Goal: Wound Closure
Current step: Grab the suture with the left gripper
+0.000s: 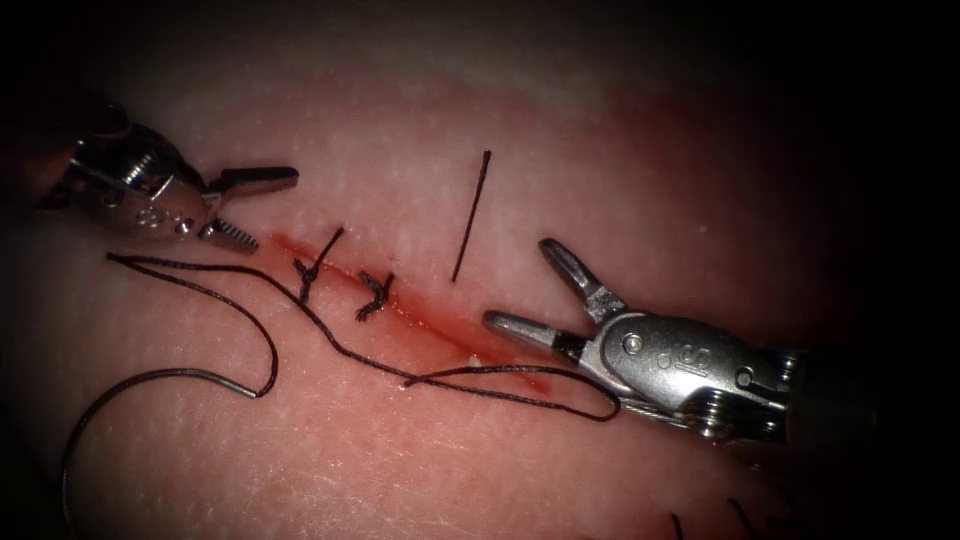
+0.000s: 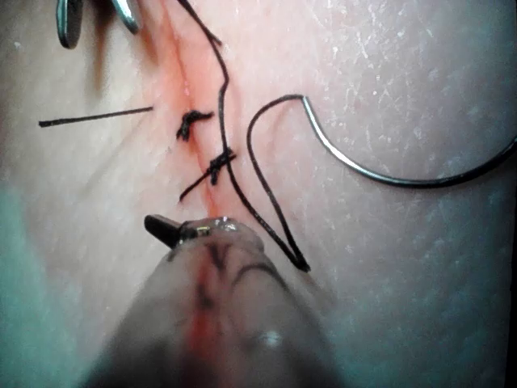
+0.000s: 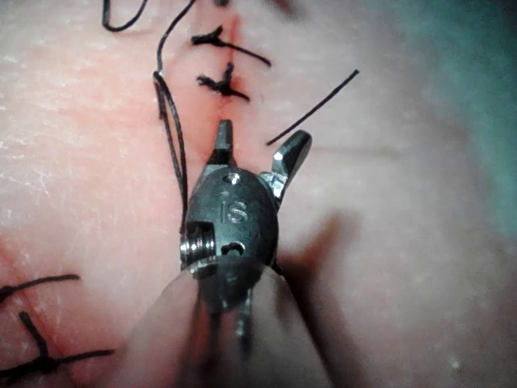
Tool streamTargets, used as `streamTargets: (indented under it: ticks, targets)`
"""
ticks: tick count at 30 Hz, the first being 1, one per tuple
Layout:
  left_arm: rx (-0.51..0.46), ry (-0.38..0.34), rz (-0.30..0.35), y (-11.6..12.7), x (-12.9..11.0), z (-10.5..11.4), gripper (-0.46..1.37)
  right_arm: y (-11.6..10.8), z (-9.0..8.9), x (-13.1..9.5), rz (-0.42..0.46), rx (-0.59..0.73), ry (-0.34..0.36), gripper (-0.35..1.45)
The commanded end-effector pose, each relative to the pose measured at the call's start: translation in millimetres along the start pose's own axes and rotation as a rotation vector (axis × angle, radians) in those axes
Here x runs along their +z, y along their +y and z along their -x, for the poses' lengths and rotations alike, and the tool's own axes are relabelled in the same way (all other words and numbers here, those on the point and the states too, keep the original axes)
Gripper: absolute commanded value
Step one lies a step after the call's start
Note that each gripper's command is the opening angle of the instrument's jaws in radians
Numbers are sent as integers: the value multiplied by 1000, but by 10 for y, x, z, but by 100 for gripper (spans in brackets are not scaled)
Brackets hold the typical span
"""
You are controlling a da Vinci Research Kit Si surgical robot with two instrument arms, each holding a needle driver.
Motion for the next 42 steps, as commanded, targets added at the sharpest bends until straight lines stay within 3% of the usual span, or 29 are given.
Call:
streamTargets:
  ticks: [1, 7, 10, 13, 19, 22, 25, 29, 36, 42]
  targets:
    - [-2, 1, -1, 0, 0, 0, 42, 0, 0, 0, -2, 0, 0, 95]
    - [-18, 2, -2, -6, -4, 0, 58, -2, 0, -2, -3, -1, 1, 96]
    - [-50, 6, -23, -20, -12, -2, 51, -2, 0, -3, -3, -1, 1, 97]
    - [-78, 7, -34, -30, -20, -4, 56, -2, 0, -3, -3, -1, 1, 98]
    - [-180, 11, -18, -46, -36, -13, 36, -1, 1, -4, -4, -1, 2, 97]
    - [-253, 11, -14, -48, -42, -18, -7, -1, 1, -4, -2, -1, 1, 97]
    - [-309, 7, -16, -46, -46, -25, -11, 0, 1, -4, -2, -1, 1, 97]
    - [-346, 0, -5, -46, -47, -32, -4, 0, 1, -4, -1, -2, 1, 98]
    - [-379, -18, 61, -48, -43, -52, 41, 0, 2, -5, -2, -2, 1, 98]
    - [-382, 17, 136, -41, -41, -69, 51, 1, 4, -6, 0, -3, 3, 98]
